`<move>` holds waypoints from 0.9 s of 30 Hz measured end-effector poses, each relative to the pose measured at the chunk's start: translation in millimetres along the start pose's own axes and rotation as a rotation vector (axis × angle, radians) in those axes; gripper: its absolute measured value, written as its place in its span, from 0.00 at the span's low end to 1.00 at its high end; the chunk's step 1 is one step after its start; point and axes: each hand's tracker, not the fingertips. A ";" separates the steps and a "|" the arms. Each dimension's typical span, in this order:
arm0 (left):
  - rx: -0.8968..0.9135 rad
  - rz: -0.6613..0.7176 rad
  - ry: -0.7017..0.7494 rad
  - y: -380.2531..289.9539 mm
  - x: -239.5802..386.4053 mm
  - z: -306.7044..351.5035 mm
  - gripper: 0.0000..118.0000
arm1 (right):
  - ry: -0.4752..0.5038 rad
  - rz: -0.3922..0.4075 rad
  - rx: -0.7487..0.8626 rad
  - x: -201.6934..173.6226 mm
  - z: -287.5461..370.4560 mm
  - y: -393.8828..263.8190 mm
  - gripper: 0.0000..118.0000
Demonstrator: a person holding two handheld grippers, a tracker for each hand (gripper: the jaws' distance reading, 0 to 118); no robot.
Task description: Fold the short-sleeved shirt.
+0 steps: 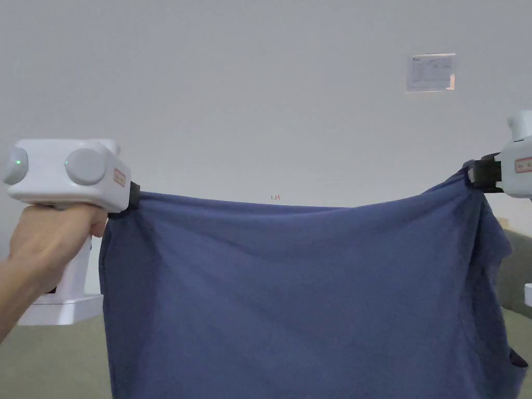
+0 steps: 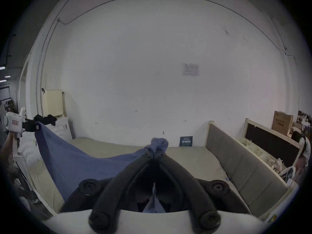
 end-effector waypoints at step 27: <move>0.042 0.004 0.096 84.7 29.5 -217.6 0.02 | -0.104 0.042 0.033 6.2 -248.2 74.0 0.02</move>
